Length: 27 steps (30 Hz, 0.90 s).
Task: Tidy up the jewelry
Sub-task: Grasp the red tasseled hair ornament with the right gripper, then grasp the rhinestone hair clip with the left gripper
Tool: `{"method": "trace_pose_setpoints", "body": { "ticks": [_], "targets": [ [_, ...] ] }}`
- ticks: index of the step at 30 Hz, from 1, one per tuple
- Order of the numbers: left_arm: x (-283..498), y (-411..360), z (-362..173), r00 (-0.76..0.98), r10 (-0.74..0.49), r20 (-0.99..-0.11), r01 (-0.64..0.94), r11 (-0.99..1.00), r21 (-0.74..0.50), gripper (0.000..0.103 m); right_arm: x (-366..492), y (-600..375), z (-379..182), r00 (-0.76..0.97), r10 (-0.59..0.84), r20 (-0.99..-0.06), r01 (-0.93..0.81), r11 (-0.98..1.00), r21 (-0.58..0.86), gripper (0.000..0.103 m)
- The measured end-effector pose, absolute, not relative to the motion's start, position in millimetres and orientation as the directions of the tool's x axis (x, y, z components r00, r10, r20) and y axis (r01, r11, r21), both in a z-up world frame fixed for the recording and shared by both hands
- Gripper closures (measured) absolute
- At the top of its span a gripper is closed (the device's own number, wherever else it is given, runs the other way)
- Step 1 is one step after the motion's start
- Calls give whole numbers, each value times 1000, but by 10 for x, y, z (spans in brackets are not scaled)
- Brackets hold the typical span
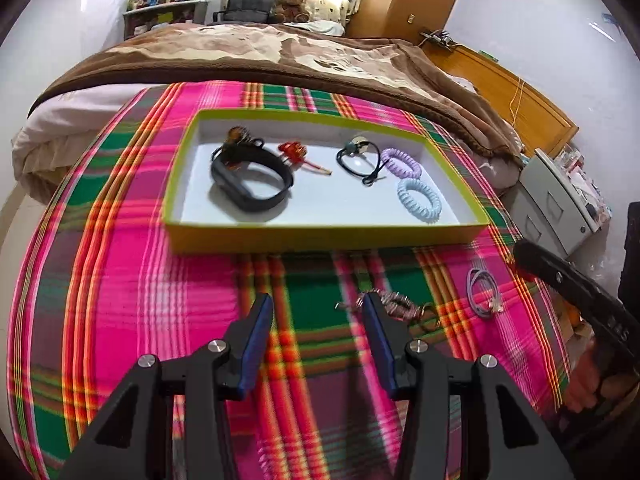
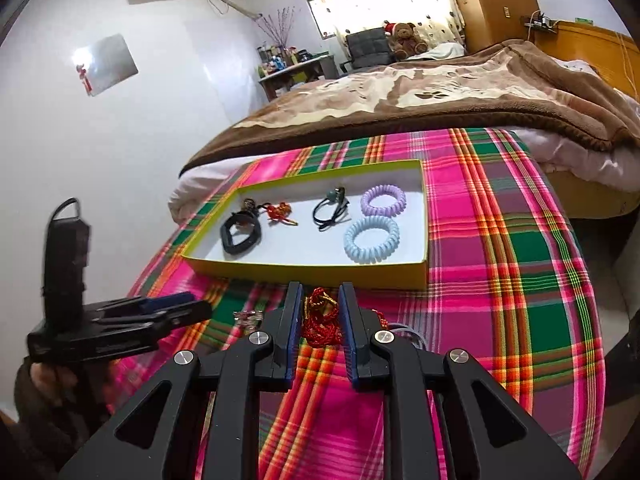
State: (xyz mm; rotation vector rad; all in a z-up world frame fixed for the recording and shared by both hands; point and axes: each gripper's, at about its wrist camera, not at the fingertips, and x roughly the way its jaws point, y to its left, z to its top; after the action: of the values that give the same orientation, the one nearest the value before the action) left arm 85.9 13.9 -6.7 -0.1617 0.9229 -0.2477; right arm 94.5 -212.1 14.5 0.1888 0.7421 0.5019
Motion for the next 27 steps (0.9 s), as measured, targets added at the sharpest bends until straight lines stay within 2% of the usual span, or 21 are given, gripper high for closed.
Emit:
{"method": "trace_pose_setpoints", "body": {
  "ticks": [8,11,15,27],
  "targets": [
    [1149,-133,-128,532,-319,-784,235,945,-226,55,868,-2208,169,647,459,-608,-344,888,305,84],
    [1224,-180,-201,526,-228,-819,196,970,-144,55,826,-2275,176,655,449,-607,-330,893,304,84],
    [1161,-211,-207,528,-195,-826,216,972,-91,55,788,-2361,204,669,436,-602,-312,900,305,84],
    [769,-130,-202,495,-233,-837,241,962,-125,55,732,-2435,178,676,430,-599,-301,902,308,84]
  ]
}}
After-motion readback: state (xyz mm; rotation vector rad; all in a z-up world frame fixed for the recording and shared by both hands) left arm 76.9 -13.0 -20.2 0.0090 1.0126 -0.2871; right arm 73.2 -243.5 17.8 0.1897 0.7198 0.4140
